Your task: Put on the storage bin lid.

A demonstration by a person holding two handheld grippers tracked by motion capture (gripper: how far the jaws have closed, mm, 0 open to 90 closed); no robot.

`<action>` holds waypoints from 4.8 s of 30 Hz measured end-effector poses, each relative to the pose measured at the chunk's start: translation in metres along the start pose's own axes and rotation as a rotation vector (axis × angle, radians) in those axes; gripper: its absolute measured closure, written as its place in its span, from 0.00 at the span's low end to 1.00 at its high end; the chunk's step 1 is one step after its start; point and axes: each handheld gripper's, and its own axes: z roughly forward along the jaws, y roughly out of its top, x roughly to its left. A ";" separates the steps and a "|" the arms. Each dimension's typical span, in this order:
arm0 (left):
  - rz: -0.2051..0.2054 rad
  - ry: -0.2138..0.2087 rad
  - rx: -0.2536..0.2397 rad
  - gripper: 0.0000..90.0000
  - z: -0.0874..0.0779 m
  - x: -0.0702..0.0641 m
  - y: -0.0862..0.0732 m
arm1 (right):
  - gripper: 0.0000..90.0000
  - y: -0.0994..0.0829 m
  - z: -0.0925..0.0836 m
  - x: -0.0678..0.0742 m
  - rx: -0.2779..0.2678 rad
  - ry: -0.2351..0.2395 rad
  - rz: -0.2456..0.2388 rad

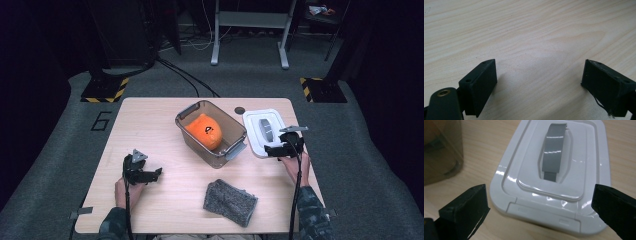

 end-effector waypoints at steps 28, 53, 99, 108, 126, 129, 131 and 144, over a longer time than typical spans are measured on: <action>0.001 0.000 -0.001 0.14 0.000 0.000 0.000 | 0.05 0.047 0.047 -0.010 0.059 -0.031 0.026; 0.001 0.004 -0.007 0.14 0.000 0.000 0.000 | 0.68 0.053 0.081 -0.007 0.065 -0.093 0.063; 0.002 -0.001 -0.006 0.14 0.001 0.000 0.000 | 0.75 0.075 0.012 -0.012 -0.001 -0.036 -0.020; 0.002 -0.001 -0.006 0.14 0.001 0.000 0.000 | 0.75 0.091 -0.003 -0.011 -0.017 -0.011 -0.037; 0.001 0.000 -0.006 0.14 0.001 0.000 0.000 | 0.75 0.114 -0.032 -0.007 -0.041 0.016 -0.061; 0.001 0.000 -0.006 0.14 0.001 0.000 0.000 | 0.75 0.119 -0.037 -0.004 -0.050 0.029 -0.068; 0.000 0.001 -0.007 0.14 0.001 0.000 0.000 | 0.75 0.122 -0.040 -0.003 -0.059 0.040 -0.075; 0.002 0.001 -0.006 0.14 0.001 0.000 0.000 | 0.75 0.136 -0.049 0.020 -0.071 0.101 -0.107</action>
